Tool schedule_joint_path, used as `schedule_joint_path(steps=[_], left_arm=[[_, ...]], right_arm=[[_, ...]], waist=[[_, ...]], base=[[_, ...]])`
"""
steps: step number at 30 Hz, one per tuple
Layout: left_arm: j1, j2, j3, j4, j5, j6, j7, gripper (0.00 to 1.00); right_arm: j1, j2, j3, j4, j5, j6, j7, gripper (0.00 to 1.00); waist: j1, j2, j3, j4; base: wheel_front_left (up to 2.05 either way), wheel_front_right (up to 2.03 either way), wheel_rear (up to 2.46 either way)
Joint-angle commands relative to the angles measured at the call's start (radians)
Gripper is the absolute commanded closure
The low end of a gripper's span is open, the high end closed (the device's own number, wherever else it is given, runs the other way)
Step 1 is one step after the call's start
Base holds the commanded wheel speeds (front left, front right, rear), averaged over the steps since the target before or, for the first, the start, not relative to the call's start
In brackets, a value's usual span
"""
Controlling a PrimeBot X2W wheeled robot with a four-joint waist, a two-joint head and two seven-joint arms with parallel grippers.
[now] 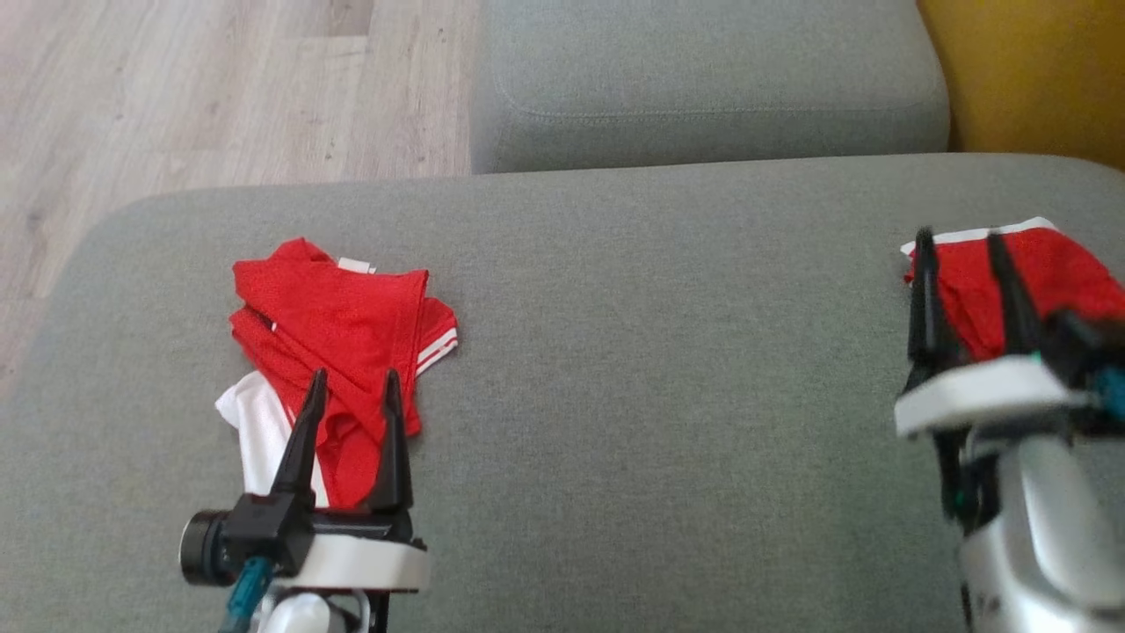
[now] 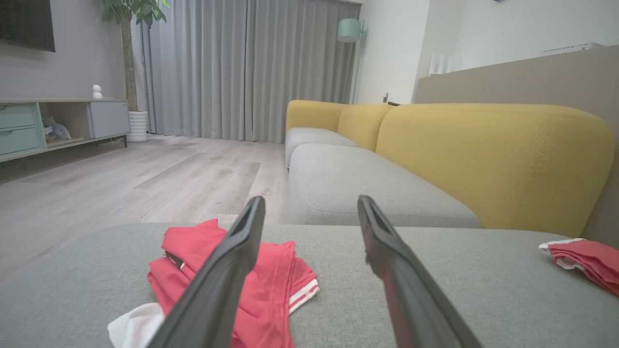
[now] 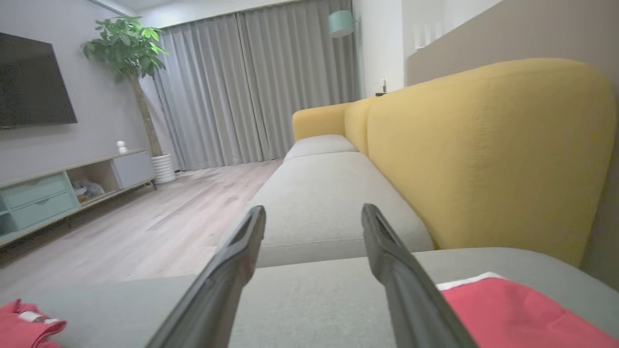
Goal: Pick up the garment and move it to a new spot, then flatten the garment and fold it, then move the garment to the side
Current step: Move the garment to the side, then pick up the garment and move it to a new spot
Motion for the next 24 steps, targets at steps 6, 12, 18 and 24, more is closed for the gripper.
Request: schedule_joint_path(steps=[6, 12, 18, 24], left_arm=[[0.033, 0.003, 0.071, -0.038, 0.007, -0.003, -0.004, 0.00], [0.058, 0.003, 0.080, -0.050, -0.001, 0.003, -0.004, 0.00], [0.065, 0.003, 0.079, -0.057, -0.011, 0.003, -0.004, 0.00], [0.066, 0.003, 0.085, -0.061, -0.019, 0.006, -0.004, 0.00]], right_arm=[[0.242, 0.030, 0.064, -0.165, 0.011, -0.001, -0.063, 0.00], [0.348, 0.031, 0.102, -0.213, 0.024, -0.001, -0.072, 0.00], [0.371, 0.031, 0.107, -0.246, 0.036, -0.001, -0.073, 0.00], [0.375, 0.031, 0.106, -0.262, 0.047, -0.001, -0.073, 0.00]], waist=[[0.0001, -0.0001, -0.019, -0.008], [0.0001, -0.0001, -0.022, -0.020], [0.0001, -0.0001, -0.024, -0.026], [0.0001, -0.0001, -0.026, -0.029]], base=[[0.00, 0.00, 0.00], [0.00, 0.00, 0.00], [0.00, 0.00, 0.00], [0.00, 0.00, 0.00]])
